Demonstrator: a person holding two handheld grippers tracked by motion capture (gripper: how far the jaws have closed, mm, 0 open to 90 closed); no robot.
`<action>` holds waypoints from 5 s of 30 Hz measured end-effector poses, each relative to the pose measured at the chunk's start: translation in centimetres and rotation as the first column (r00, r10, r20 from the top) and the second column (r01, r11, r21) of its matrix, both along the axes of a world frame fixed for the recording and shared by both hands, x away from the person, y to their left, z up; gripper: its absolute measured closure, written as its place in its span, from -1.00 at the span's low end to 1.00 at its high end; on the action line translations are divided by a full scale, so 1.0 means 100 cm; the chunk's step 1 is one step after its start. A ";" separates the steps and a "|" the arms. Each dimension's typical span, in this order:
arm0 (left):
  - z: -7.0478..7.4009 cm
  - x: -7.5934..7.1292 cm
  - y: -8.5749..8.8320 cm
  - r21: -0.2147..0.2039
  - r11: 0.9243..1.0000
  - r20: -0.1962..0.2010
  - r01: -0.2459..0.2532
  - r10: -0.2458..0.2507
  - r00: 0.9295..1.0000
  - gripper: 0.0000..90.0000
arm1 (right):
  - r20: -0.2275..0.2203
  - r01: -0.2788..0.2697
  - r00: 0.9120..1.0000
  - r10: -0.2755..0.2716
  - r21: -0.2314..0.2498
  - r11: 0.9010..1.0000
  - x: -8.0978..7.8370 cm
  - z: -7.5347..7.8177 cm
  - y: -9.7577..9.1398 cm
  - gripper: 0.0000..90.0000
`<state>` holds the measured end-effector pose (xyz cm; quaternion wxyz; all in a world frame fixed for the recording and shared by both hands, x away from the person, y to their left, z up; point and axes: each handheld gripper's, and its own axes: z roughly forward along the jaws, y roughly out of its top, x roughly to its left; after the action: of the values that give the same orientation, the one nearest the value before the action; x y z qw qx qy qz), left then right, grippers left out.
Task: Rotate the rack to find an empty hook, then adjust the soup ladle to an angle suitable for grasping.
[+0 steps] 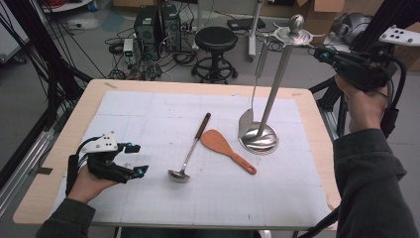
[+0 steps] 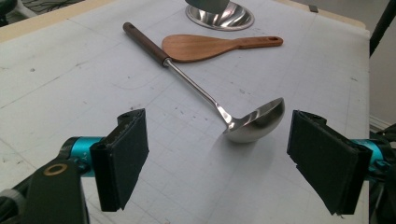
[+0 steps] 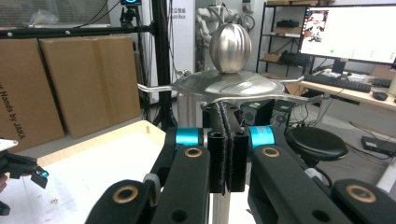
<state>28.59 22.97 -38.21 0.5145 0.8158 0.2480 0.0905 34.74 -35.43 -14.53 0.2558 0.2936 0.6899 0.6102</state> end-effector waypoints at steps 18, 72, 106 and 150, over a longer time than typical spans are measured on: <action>0.000 0.000 0.000 -0.003 1.000 0.001 -0.001 0.001 1.000 -0.53 | -0.003 0.012 1.000 -0.012 0.011 1.000 -0.002 -0.003 -0.004 0.99; -0.001 0.002 0.001 -0.007 1.000 0.002 -0.014 0.014 1.000 -0.53 | -0.146 -0.175 0.973 0.178 0.038 0.984 0.000 -0.097 0.048 0.15; -0.001 0.001 0.001 -0.004 0.999 0.013 -0.045 0.045 0.999 -0.53 | -0.271 -0.204 0.944 0.189 -0.030 0.978 -0.015 -0.191 0.084 -0.20; -0.011 0.005 -0.031 0.012 1.000 -0.013 0.028 -0.028 1.000 -0.05 | -0.328 -0.211 0.930 0.169 -0.099 0.972 -0.036 -0.251 0.101 -0.40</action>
<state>29.09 19.84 -39.34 0.5090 0.8230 0.2392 0.0797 31.17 -25.35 -39.63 0.1001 0.3019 0.7861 0.5300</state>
